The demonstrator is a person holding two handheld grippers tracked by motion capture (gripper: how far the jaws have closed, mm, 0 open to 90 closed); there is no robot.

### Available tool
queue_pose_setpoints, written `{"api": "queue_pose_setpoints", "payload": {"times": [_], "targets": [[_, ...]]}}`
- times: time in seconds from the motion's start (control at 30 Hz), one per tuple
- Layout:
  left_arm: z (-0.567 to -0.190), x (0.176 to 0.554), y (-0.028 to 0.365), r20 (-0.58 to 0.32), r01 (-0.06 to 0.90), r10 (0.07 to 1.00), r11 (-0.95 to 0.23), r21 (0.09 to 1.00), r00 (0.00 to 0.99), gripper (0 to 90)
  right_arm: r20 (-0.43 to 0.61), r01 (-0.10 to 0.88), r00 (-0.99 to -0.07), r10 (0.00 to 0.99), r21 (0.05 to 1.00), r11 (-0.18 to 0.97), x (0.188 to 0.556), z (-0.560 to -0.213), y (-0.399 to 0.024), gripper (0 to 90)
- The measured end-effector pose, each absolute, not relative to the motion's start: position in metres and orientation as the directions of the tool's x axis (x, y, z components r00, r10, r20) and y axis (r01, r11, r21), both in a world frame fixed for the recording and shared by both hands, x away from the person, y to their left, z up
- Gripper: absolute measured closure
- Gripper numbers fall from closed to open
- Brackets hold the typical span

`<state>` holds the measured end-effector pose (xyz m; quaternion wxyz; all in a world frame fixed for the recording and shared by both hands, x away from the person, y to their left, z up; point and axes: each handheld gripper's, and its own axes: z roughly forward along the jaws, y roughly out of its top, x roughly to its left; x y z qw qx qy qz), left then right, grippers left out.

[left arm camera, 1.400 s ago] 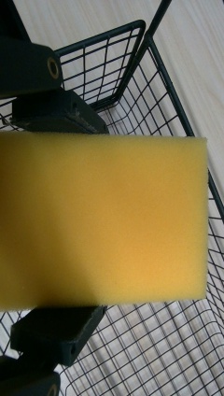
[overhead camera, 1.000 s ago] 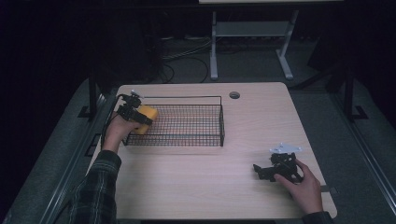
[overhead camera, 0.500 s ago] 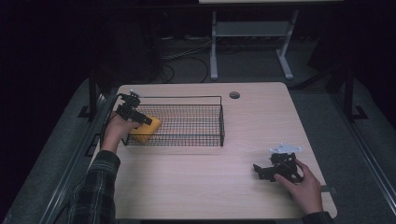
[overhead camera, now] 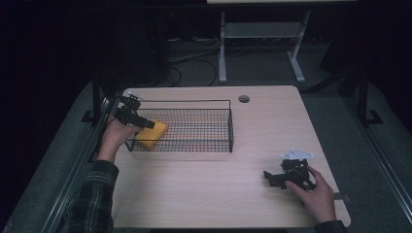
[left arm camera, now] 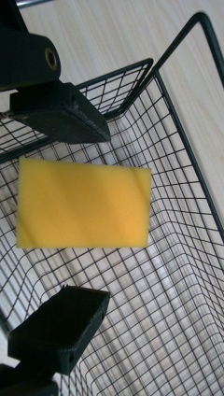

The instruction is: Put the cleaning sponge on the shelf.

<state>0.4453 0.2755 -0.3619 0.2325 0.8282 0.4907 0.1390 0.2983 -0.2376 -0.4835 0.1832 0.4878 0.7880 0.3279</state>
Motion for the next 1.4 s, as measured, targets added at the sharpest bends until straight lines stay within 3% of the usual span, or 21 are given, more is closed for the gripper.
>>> {"api": "queue_pose_setpoints", "payload": {"times": [0.87,1.4], "targets": [[-0.36,0.385,0.277,0.002,0.676,0.848,-0.424,0.603,0.53,19.1,0.031,0.649,-0.457,0.889,0.695,0.31,0.298,-0.483,-0.238,0.0],[-0.385,0.336,0.272,0.002,0.638,0.829,-0.432,0.637,0.559,19.1,0.03,0.649,-0.457,0.889,0.695,0.31,0.298,-0.483,-0.238,0.0]]}}
